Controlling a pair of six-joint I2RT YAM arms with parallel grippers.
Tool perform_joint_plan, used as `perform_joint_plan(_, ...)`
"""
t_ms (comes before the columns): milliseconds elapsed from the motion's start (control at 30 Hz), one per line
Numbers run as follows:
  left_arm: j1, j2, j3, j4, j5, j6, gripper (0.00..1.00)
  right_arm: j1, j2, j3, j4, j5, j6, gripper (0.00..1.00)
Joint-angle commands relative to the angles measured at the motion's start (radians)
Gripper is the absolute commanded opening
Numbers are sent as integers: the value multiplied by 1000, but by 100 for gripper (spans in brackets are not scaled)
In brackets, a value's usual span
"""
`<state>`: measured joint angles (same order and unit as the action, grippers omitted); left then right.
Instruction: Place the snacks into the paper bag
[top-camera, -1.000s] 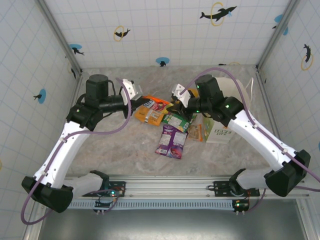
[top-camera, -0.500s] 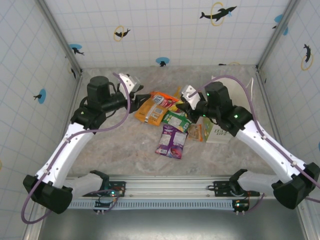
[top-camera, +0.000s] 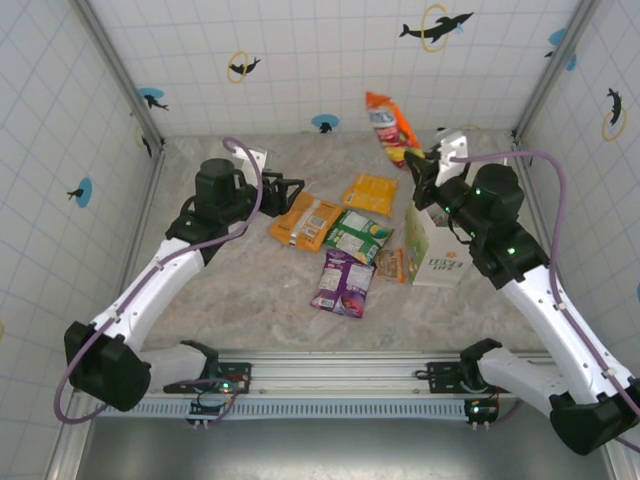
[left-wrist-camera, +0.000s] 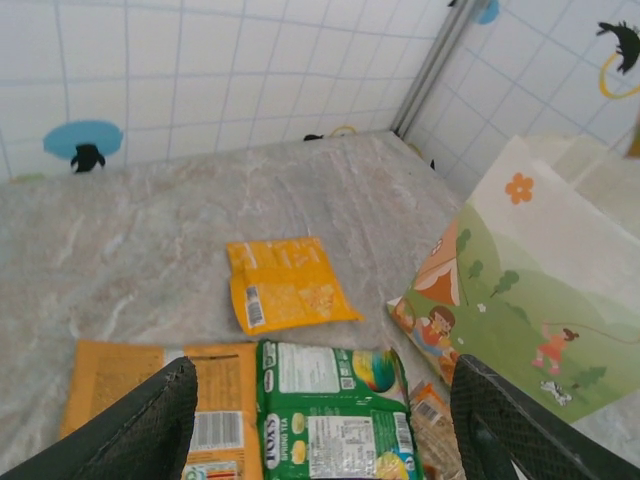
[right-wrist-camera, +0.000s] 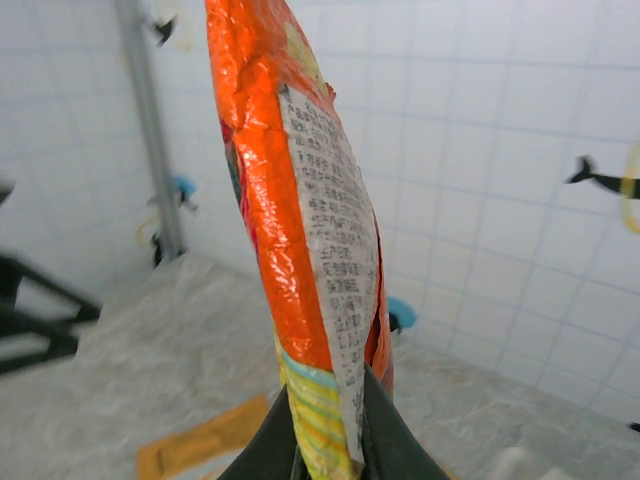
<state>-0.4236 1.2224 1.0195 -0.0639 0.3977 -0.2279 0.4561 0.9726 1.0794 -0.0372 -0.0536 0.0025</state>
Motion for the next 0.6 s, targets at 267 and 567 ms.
perform_joint_plan(267, -32, 51, -21, 58, -24, -101, 68, -85, -44, 134, -188, 225, 198, 0)
perform_joint_plan(567, -44, 78, -14, 61, -1, -102, 66, -89, -109, 115, -363, 305, 268, 0)
